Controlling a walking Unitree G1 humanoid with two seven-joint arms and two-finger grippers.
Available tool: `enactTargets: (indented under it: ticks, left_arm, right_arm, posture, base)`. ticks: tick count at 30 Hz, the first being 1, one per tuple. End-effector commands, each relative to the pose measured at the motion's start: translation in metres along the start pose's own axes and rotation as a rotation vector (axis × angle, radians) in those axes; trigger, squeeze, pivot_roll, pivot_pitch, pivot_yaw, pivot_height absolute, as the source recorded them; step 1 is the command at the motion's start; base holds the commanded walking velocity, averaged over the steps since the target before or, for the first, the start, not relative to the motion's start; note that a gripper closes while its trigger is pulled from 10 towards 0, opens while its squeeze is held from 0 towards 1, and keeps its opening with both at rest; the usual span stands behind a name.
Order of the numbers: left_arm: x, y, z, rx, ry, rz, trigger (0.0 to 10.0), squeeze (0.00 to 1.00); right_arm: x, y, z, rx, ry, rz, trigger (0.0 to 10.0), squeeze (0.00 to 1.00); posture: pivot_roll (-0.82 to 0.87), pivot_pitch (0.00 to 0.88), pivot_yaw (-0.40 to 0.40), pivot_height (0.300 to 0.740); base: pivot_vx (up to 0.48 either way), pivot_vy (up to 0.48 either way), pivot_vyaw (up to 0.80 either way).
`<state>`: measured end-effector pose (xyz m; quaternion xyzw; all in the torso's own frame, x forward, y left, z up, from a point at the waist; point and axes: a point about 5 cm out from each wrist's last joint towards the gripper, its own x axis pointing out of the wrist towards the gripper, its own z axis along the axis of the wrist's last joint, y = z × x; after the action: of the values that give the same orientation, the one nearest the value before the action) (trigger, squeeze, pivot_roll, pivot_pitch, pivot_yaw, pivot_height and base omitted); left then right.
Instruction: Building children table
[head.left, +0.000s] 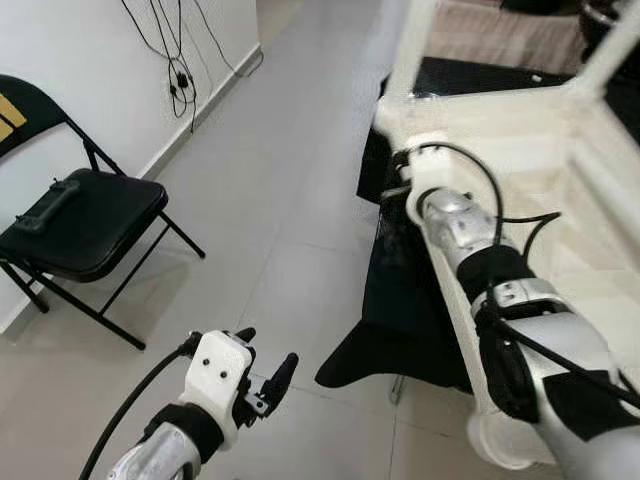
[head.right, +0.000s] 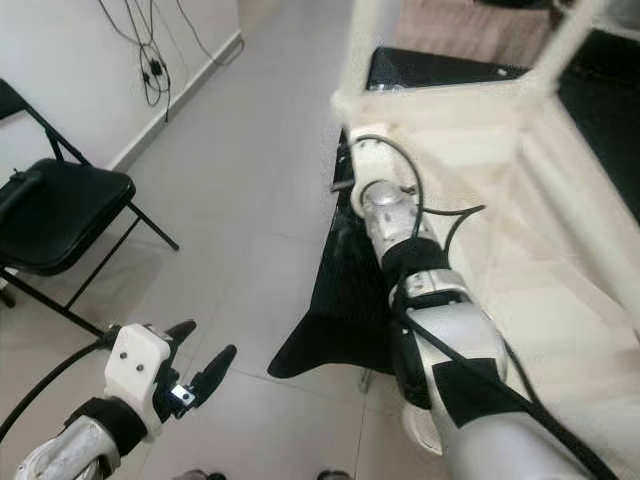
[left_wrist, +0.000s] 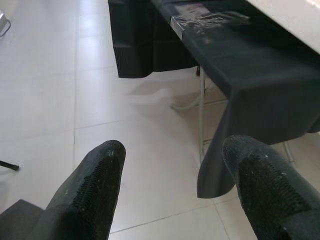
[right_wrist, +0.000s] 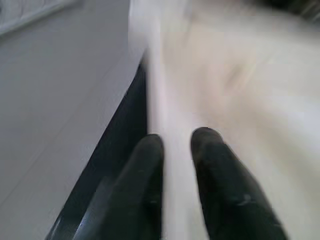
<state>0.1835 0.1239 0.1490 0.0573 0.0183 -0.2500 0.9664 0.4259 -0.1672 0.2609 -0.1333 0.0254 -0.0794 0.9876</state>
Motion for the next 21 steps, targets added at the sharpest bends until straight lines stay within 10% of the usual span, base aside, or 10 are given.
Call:
enactTargets:
  ticks: [1, 5, 6, 8, 9, 12, 17, 21]
  left_arm:
    - [-0.002, -0.001, -0.003, -0.009, 0.022, -0.001, 10.0, 0.0]
    - [-0.001, 0.0, -0.002, -0.007, 0.026, -0.002, 10.0, 0.0]
    - [-0.001, 0.0, -0.002, -0.003, 0.027, -0.002, 10.0, 0.0]
    - [-0.001, 0.0, -0.002, -0.002, 0.028, -0.002, 10.0, 0.0]
    - [0.0, 0.0, -0.002, -0.001, 0.028, -0.002, 10.0, 0.0]
    - [0.0, 0.0, -0.001, -0.001, 0.028, 0.0, 10.0, 0.0]
    - [0.002, 0.002, -0.001, 0.005, 0.024, 0.007, 10.0, 0.0]
    - [0.005, 0.008, 0.0, 0.026, 0.019, 0.033, 10.0, 0.0]
  right_arm:
    - [0.0, -0.003, 0.029, 0.007, -0.126, -0.029, 10.0, 1.0]
    - [-0.001, 0.007, 0.031, -0.013, -0.145, 0.006, 10.0, 1.0]
    - [-0.002, 0.015, 0.031, -0.034, -0.156, 0.039, 10.0, 0.84]
    - [-0.002, 0.017, 0.031, -0.038, -0.159, 0.047, 10.0, 0.84]
    - [-0.002, 0.019, 0.032, -0.036, -0.168, 0.048, 10.0, 0.63]
    - [-0.003, 0.021, 0.037, -0.018, -0.197, 0.068, 10.0, 0.64]
    - [-0.017, 0.045, 0.069, 0.199, -0.392, 0.38, 10.0, 0.63]
    - [-0.03, 0.057, 0.069, 0.261, -0.457, 0.552, 10.0, 0.35]
  posture:
    - [0.06, 0.184, -0.092, 0.74]
    - [0.06, 0.181, -0.087, 0.74]
    - [0.06, 0.178, -0.084, 0.74]
    - [0.06, 0.178, -0.084, 0.74]
    - [0.05, 0.175, -0.083, 0.74]
    - [0.05, 0.173, -0.082, 0.74]
    - [0.05, 0.162, -0.084, 0.74]
    - [0.03, 0.154, -0.08, 0.74]
  base:
    - [0.0, 0.0, 0.0]
    - [0.0, 0.0, 0.0]
    - [0.0, 0.0, 0.0]
    - [0.0, 0.0, 0.0]
    - [0.0, 0.0, 0.0]
    - [0.0, 0.0, 0.0]
    - [0.0, 0.0, 0.0]
    - [0.0, 0.0, 0.0]
